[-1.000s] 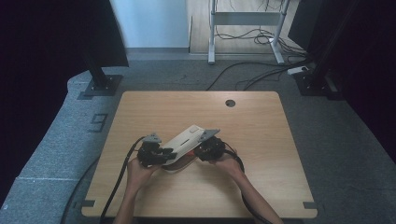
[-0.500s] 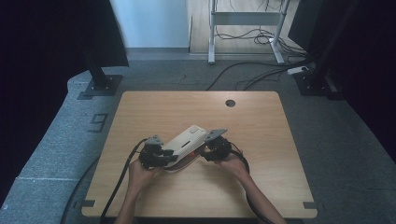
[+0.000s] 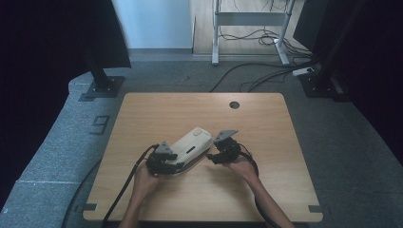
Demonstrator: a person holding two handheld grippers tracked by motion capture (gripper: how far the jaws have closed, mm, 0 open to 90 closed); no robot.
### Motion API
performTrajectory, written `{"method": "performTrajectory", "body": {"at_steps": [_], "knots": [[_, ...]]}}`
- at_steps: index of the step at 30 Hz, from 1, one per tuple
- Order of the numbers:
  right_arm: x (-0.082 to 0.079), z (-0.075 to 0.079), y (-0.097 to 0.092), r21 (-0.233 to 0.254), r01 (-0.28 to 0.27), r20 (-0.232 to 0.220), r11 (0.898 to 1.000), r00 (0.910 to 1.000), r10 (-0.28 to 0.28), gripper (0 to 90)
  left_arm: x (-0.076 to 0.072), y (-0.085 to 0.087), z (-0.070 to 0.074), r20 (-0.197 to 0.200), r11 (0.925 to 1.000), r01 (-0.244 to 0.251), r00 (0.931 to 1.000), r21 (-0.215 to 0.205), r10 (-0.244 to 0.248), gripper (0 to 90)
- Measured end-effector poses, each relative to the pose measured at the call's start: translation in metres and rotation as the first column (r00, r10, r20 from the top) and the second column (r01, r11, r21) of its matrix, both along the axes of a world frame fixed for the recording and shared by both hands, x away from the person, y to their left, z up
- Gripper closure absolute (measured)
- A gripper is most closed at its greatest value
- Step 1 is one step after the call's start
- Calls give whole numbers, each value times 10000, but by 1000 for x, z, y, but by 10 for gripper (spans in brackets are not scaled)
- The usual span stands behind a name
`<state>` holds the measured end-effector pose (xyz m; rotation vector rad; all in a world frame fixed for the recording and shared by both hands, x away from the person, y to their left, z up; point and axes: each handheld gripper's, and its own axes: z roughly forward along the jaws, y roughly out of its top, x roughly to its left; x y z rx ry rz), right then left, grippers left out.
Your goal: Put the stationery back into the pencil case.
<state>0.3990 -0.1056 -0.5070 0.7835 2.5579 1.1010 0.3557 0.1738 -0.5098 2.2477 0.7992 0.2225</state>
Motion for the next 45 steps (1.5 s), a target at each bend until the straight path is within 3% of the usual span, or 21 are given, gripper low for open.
{"method": "performTrajectory", "body": {"at_steps": [1, 6, 17, 31, 37, 45], "knots": [[-1, 0, 0, -12, -20, -1, 10000, 10000, 20, 314, -1, -2, -1, 48, 10000, 78, 10000, 16, -79, 401], [-3, 3, -1, 73, 7, 59, 10000, 10000, -7, 274, -3, -2, 1, 24, 9997, 162, 9999, -203, -161, 312], [-9, 9, -10, 194, 175, 94, 9997, 9998, -177, 241, -7, 5, 15, -36, 9957, 213, 9998, -897, -217, 256], [-16, 12, -24, 222, 314, 162, 9993, 9994, -317, 223, -11, 14, 26, -159, 9964, 135, 9998, -833, -149, 171], [-20, 15, -32, 330, 427, 251, 9985, 9987, -435, 211, -14, 19, 29, 55, 9995, -87, 9999, -309, 89, 144], [-26, 19, -43, 233, 664, 426, 9975, 9968, -673, 166, -17, 35, 34, 419, 9977, -467, 9979, -486, 488, 133]]}}
